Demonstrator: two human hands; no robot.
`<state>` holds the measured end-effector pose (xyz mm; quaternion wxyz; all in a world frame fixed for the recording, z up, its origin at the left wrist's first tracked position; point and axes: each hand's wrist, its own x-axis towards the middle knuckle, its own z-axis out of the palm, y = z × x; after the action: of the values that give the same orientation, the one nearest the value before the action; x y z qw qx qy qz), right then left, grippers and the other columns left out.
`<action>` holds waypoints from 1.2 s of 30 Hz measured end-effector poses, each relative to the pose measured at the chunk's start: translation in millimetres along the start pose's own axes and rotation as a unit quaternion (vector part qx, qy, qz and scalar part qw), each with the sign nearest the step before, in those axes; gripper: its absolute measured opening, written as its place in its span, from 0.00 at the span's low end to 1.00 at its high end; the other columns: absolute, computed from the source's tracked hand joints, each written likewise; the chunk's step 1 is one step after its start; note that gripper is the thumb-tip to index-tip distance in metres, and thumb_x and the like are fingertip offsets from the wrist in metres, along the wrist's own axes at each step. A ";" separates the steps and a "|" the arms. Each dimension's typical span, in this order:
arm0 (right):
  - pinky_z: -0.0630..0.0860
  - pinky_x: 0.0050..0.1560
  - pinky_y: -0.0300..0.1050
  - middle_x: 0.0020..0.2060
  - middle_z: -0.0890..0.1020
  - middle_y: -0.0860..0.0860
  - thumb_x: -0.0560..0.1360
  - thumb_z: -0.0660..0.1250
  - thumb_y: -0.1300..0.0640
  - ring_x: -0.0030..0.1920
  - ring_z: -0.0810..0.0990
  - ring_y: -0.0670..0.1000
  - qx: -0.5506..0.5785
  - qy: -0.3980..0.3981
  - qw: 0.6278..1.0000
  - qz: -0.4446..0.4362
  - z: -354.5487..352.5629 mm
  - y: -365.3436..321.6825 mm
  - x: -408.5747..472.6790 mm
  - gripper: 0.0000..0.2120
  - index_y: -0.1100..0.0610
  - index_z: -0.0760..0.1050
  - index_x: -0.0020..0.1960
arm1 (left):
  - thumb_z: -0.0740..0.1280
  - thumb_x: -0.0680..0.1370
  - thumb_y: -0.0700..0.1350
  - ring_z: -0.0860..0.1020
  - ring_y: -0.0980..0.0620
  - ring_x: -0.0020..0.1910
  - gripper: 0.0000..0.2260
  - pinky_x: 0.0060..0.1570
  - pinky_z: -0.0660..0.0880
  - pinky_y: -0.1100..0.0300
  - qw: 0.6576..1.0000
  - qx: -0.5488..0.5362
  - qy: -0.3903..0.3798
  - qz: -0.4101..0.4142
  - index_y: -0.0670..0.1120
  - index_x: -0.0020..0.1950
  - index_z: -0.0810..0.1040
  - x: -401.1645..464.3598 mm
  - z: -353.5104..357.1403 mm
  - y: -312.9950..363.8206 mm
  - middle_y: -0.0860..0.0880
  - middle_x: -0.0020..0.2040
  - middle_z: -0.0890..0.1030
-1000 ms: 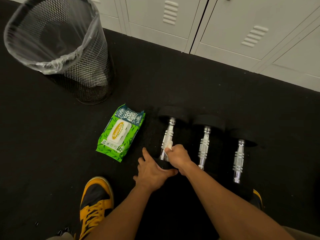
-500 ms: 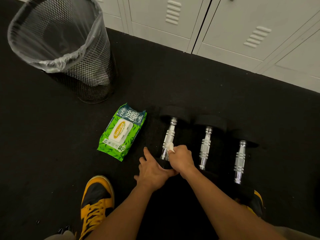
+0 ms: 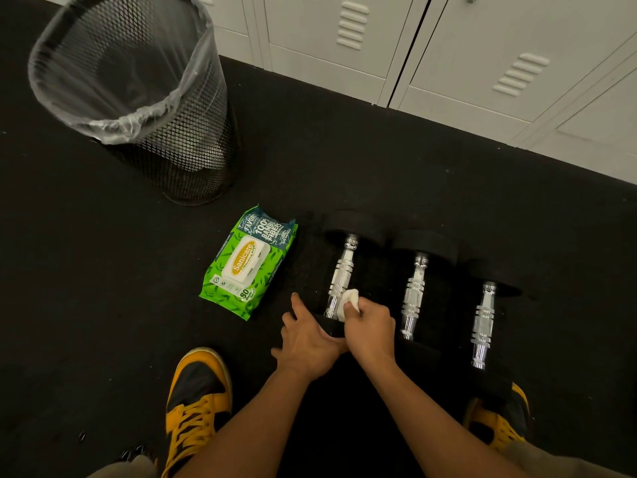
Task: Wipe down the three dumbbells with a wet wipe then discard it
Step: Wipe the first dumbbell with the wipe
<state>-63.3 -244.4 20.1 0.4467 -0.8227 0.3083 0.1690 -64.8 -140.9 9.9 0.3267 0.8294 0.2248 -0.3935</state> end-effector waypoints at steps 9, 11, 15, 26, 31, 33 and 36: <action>0.79 0.51 0.49 0.40 0.85 0.46 0.79 0.64 0.61 0.44 0.83 0.47 0.170 -0.001 0.985 -0.024 -3.2 4.7 23.1 0.14 0.45 0.80 0.40 | 0.77 0.56 0.68 0.58 0.42 0.75 0.67 0.68 0.58 0.32 1.000 0.006 -0.002 -0.001 0.51 0.77 0.34 -2.8 -1.1 0.7 0.44 0.76 0.55; 0.78 0.47 0.44 0.38 0.83 0.44 0.79 0.64 0.60 0.40 0.80 0.40 0.101 -0.001 0.989 -0.104 -11.6 -0.2 28.3 0.12 0.45 0.79 0.44 | 0.77 0.56 0.68 0.58 0.42 0.75 0.66 0.68 0.58 0.32 1.000 0.008 -0.002 -0.001 0.51 0.77 0.34 -2.8 -1.4 0.9 0.44 0.76 0.55; 0.68 0.68 0.38 0.58 0.82 0.48 0.79 0.61 0.65 0.60 0.78 0.42 -0.124 -0.163 0.911 -0.357 -13.5 -4.2 34.6 0.18 0.53 0.77 0.65 | 0.78 0.56 0.67 0.58 0.42 0.74 0.67 0.67 0.59 0.32 1.000 0.007 -0.019 0.004 0.52 0.77 0.34 -1.6 -3.3 -0.3 0.44 0.76 0.55; 0.33 0.74 0.57 0.74 0.68 0.49 0.77 0.60 0.64 0.78 0.56 0.49 -0.557 -0.383 0.534 -0.508 -23.1 -34.1 84.4 0.27 0.55 0.65 0.75 | 0.77 0.57 0.68 0.57 0.43 0.75 0.66 0.68 0.57 0.31 1.000 0.005 -0.026 0.003 0.52 0.77 0.33 -0.8 -3.4 0.2 0.45 0.77 0.53; 0.35 0.74 0.59 0.74 0.67 0.48 0.78 0.61 0.63 0.78 0.57 0.50 -0.566 -0.349 0.494 -0.561 -26.0 -27.8 96.6 0.27 0.53 0.64 0.76 | 0.77 0.58 0.67 0.57 0.42 0.75 0.66 0.68 0.57 0.31 1.000 0.004 -0.028 0.001 0.52 0.77 0.33 -0.8 -3.5 -0.7 0.44 0.77 0.53; 0.33 0.74 0.58 0.74 0.67 0.48 0.79 0.61 0.63 0.78 0.55 0.51 -0.573 -0.341 0.494 -0.558 -28.9 -29.6 99.9 0.26 0.52 0.64 0.76 | 0.77 0.58 0.67 0.56 0.42 0.75 0.65 0.68 0.57 0.31 1.000 0.005 -0.025 0.002 0.52 0.77 0.33 -1.5 -3.4 -0.6 0.44 0.77 0.52; 0.32 0.74 0.58 0.76 0.64 0.48 0.81 0.58 0.63 0.79 0.52 0.53 -0.603 -0.314 0.489 -0.547 -32.7 -33.3 104.2 0.26 0.52 0.61 0.77 | 0.77 0.59 0.67 0.56 0.42 0.75 0.65 0.68 0.57 0.31 1.000 0.005 -0.020 0.008 0.52 0.77 0.34 -2.3 -2.2 -0.4 0.44 0.77 0.53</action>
<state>37.2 -295.3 1.3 -0.0885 -0.7873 -0.5408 0.2825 -65.3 -139.3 12.7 0.3302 0.8248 0.2094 -0.4084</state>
